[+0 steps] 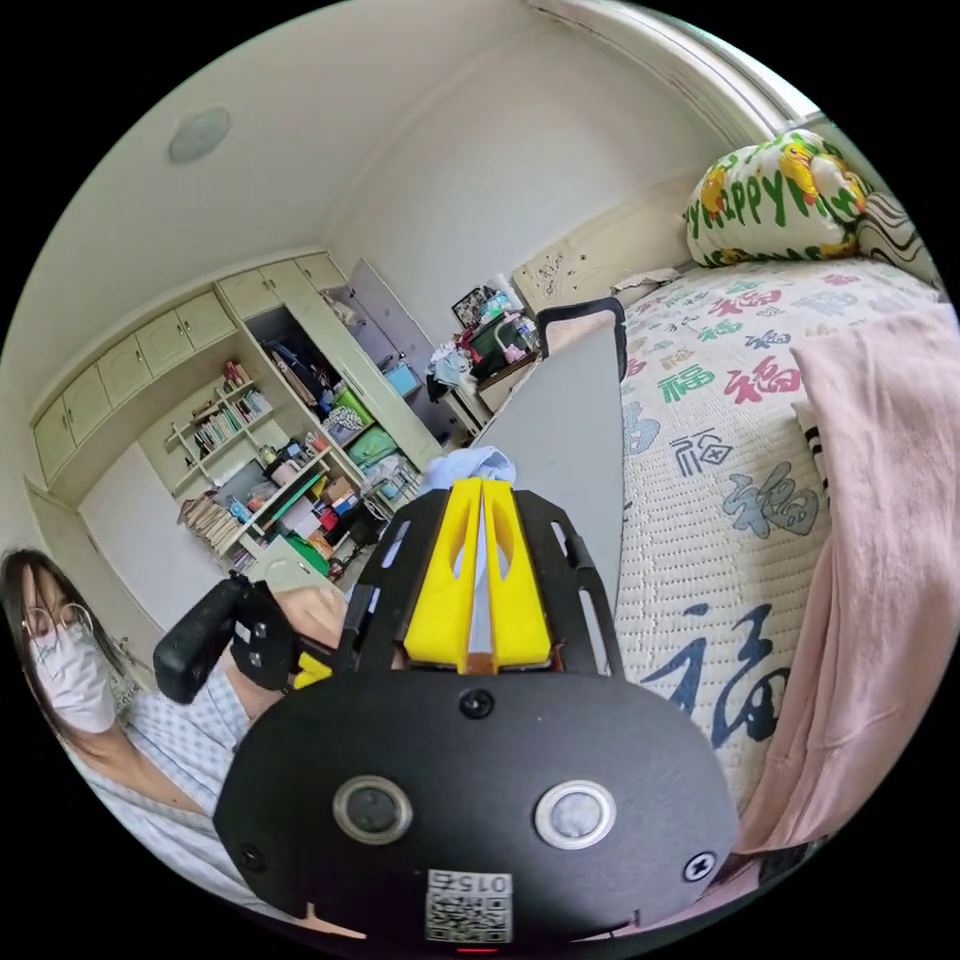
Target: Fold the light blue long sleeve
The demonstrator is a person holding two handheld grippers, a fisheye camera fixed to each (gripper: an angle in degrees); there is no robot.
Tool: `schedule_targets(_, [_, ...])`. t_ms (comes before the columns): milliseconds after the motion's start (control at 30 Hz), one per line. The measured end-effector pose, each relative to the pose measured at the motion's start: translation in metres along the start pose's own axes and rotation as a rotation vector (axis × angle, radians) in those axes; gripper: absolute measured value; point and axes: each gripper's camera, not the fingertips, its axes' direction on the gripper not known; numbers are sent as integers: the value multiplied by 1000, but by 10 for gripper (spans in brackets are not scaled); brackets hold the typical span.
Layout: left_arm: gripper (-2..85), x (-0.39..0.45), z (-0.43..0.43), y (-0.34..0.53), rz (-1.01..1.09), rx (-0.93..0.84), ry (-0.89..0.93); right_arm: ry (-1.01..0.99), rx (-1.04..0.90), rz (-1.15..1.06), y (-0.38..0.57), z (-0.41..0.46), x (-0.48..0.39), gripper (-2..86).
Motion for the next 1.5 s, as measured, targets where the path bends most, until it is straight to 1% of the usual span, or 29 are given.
schedule_targets(67, [26,-18,-39,18,-167,172,-154,-31,59,33,0,-18,9,-4])
schedule_targets(100, [24,-22,-49,24,-213,205,-177,-39,81,40,0,-23,11,-4])
schedule_targets(167, [18,-34,-85,64,-432,323,-350,-72,180,59,2,-43,14,-4])
schedule_targets(200, [17,-36,-93,76,-501,348,-400,-78,209,61,3,-49,15,-4])
schedule_targets(267, [16,-37,-128,138,-841,445,-667,-57,318,55,8,-66,9,-4])
schedule_targets(300, [16,-35,-137,157,-931,482,-714,-37,340,45,10,-70,6,-4])
schedule_targets(333, [17,-31,-154,197,-1090,568,-751,11,364,15,11,-74,-2,-4])
schedule_targets(367, [17,-27,-167,233,-1219,603,-753,56,361,-27,11,-74,-11,-3])
schedule_targets(433, [19,-19,-179,276,-1340,588,-741,95,312,-91,8,-66,-24,0])
schedule_targets(500, [22,-10,-183,307,-1407,514,-753,91,237,-145,5,-50,-34,5])
schedule_targets(567, [27,-5,-182,340,-1512,382,-752,29,96,-230,2,-20,-48,27])
schedule_targets(600, [28,-4,-181,347,-1530,354,-732,13,48,-248,1,-10,-52,39])
schedule_targets(667, [39,-3,-175,366,-1551,288,-625,-21,-168,-298,-1,33,-68,88])
schedule_targets(733, [50,7,-178,373,-1526,333,-625,-33,-304,-322,3,64,-80,114])
schedule_targets(767, [59,14,-182,376,-1512,374,-624,-61,-390,-358,7,81,-89,116])
schedule_targets(800, [67,16,-185,378,-1510,386,-618,-78,-439,-380,10,90,-94,117])
schedule_targets(867, [97,21,-196,386,-1539,397,-586,-97,-614,-451,24,120,-113,111])
schedule_targets(900, [104,22,-197,388,-1549,392,-579,-89,-650,-469,28,126,-117,107])
schedule_targets(967, [103,23,-200,392,-1528,368,-537,-19,-731,-523,40,143,-131,49])
schedule_targets(1000, [101,23,-200,392,-1517,362,-525,7,-733,-529,41,145,-134,44])
schedule_targets(1100, [89,21,-204,387,-1447,317,-464,249,-657,-537,39,147,-150,27])
schedule_targets(1167, [81,20,-209,379,-1397,272,-444,452,-496,-564,36,144,-176,20])
schedule_targets(1200, [80,20,-210,377,-1386,267,-439,493,-443,-570,36,144,-184,19])
schedule_targets(1333, [73,20,-217,374,-1375,284,-408,688,12,-710,56,151,-262,17])
schedule_targets(1367, [72,20,-218,375,-1371,284,-389,679,114,-762,68,159,-286,19])
schedule_targets(1400, [72,20,-219,375,-1376,280,-388,657,143,-788,74,165,-297,20])
schedule_targets(1433, [72,21,-221,377,-1396,266,-405,577,129,-851,86,183,-319,24])
schedule_targets(1467, [72,22,-223,379,-1422,249,-429,462,15,-935,98,208,-337,29])
schedule_targets(1500, [71,23,-225,381,-1433,243,-438,400,-68,-968,103,222,-345,33])
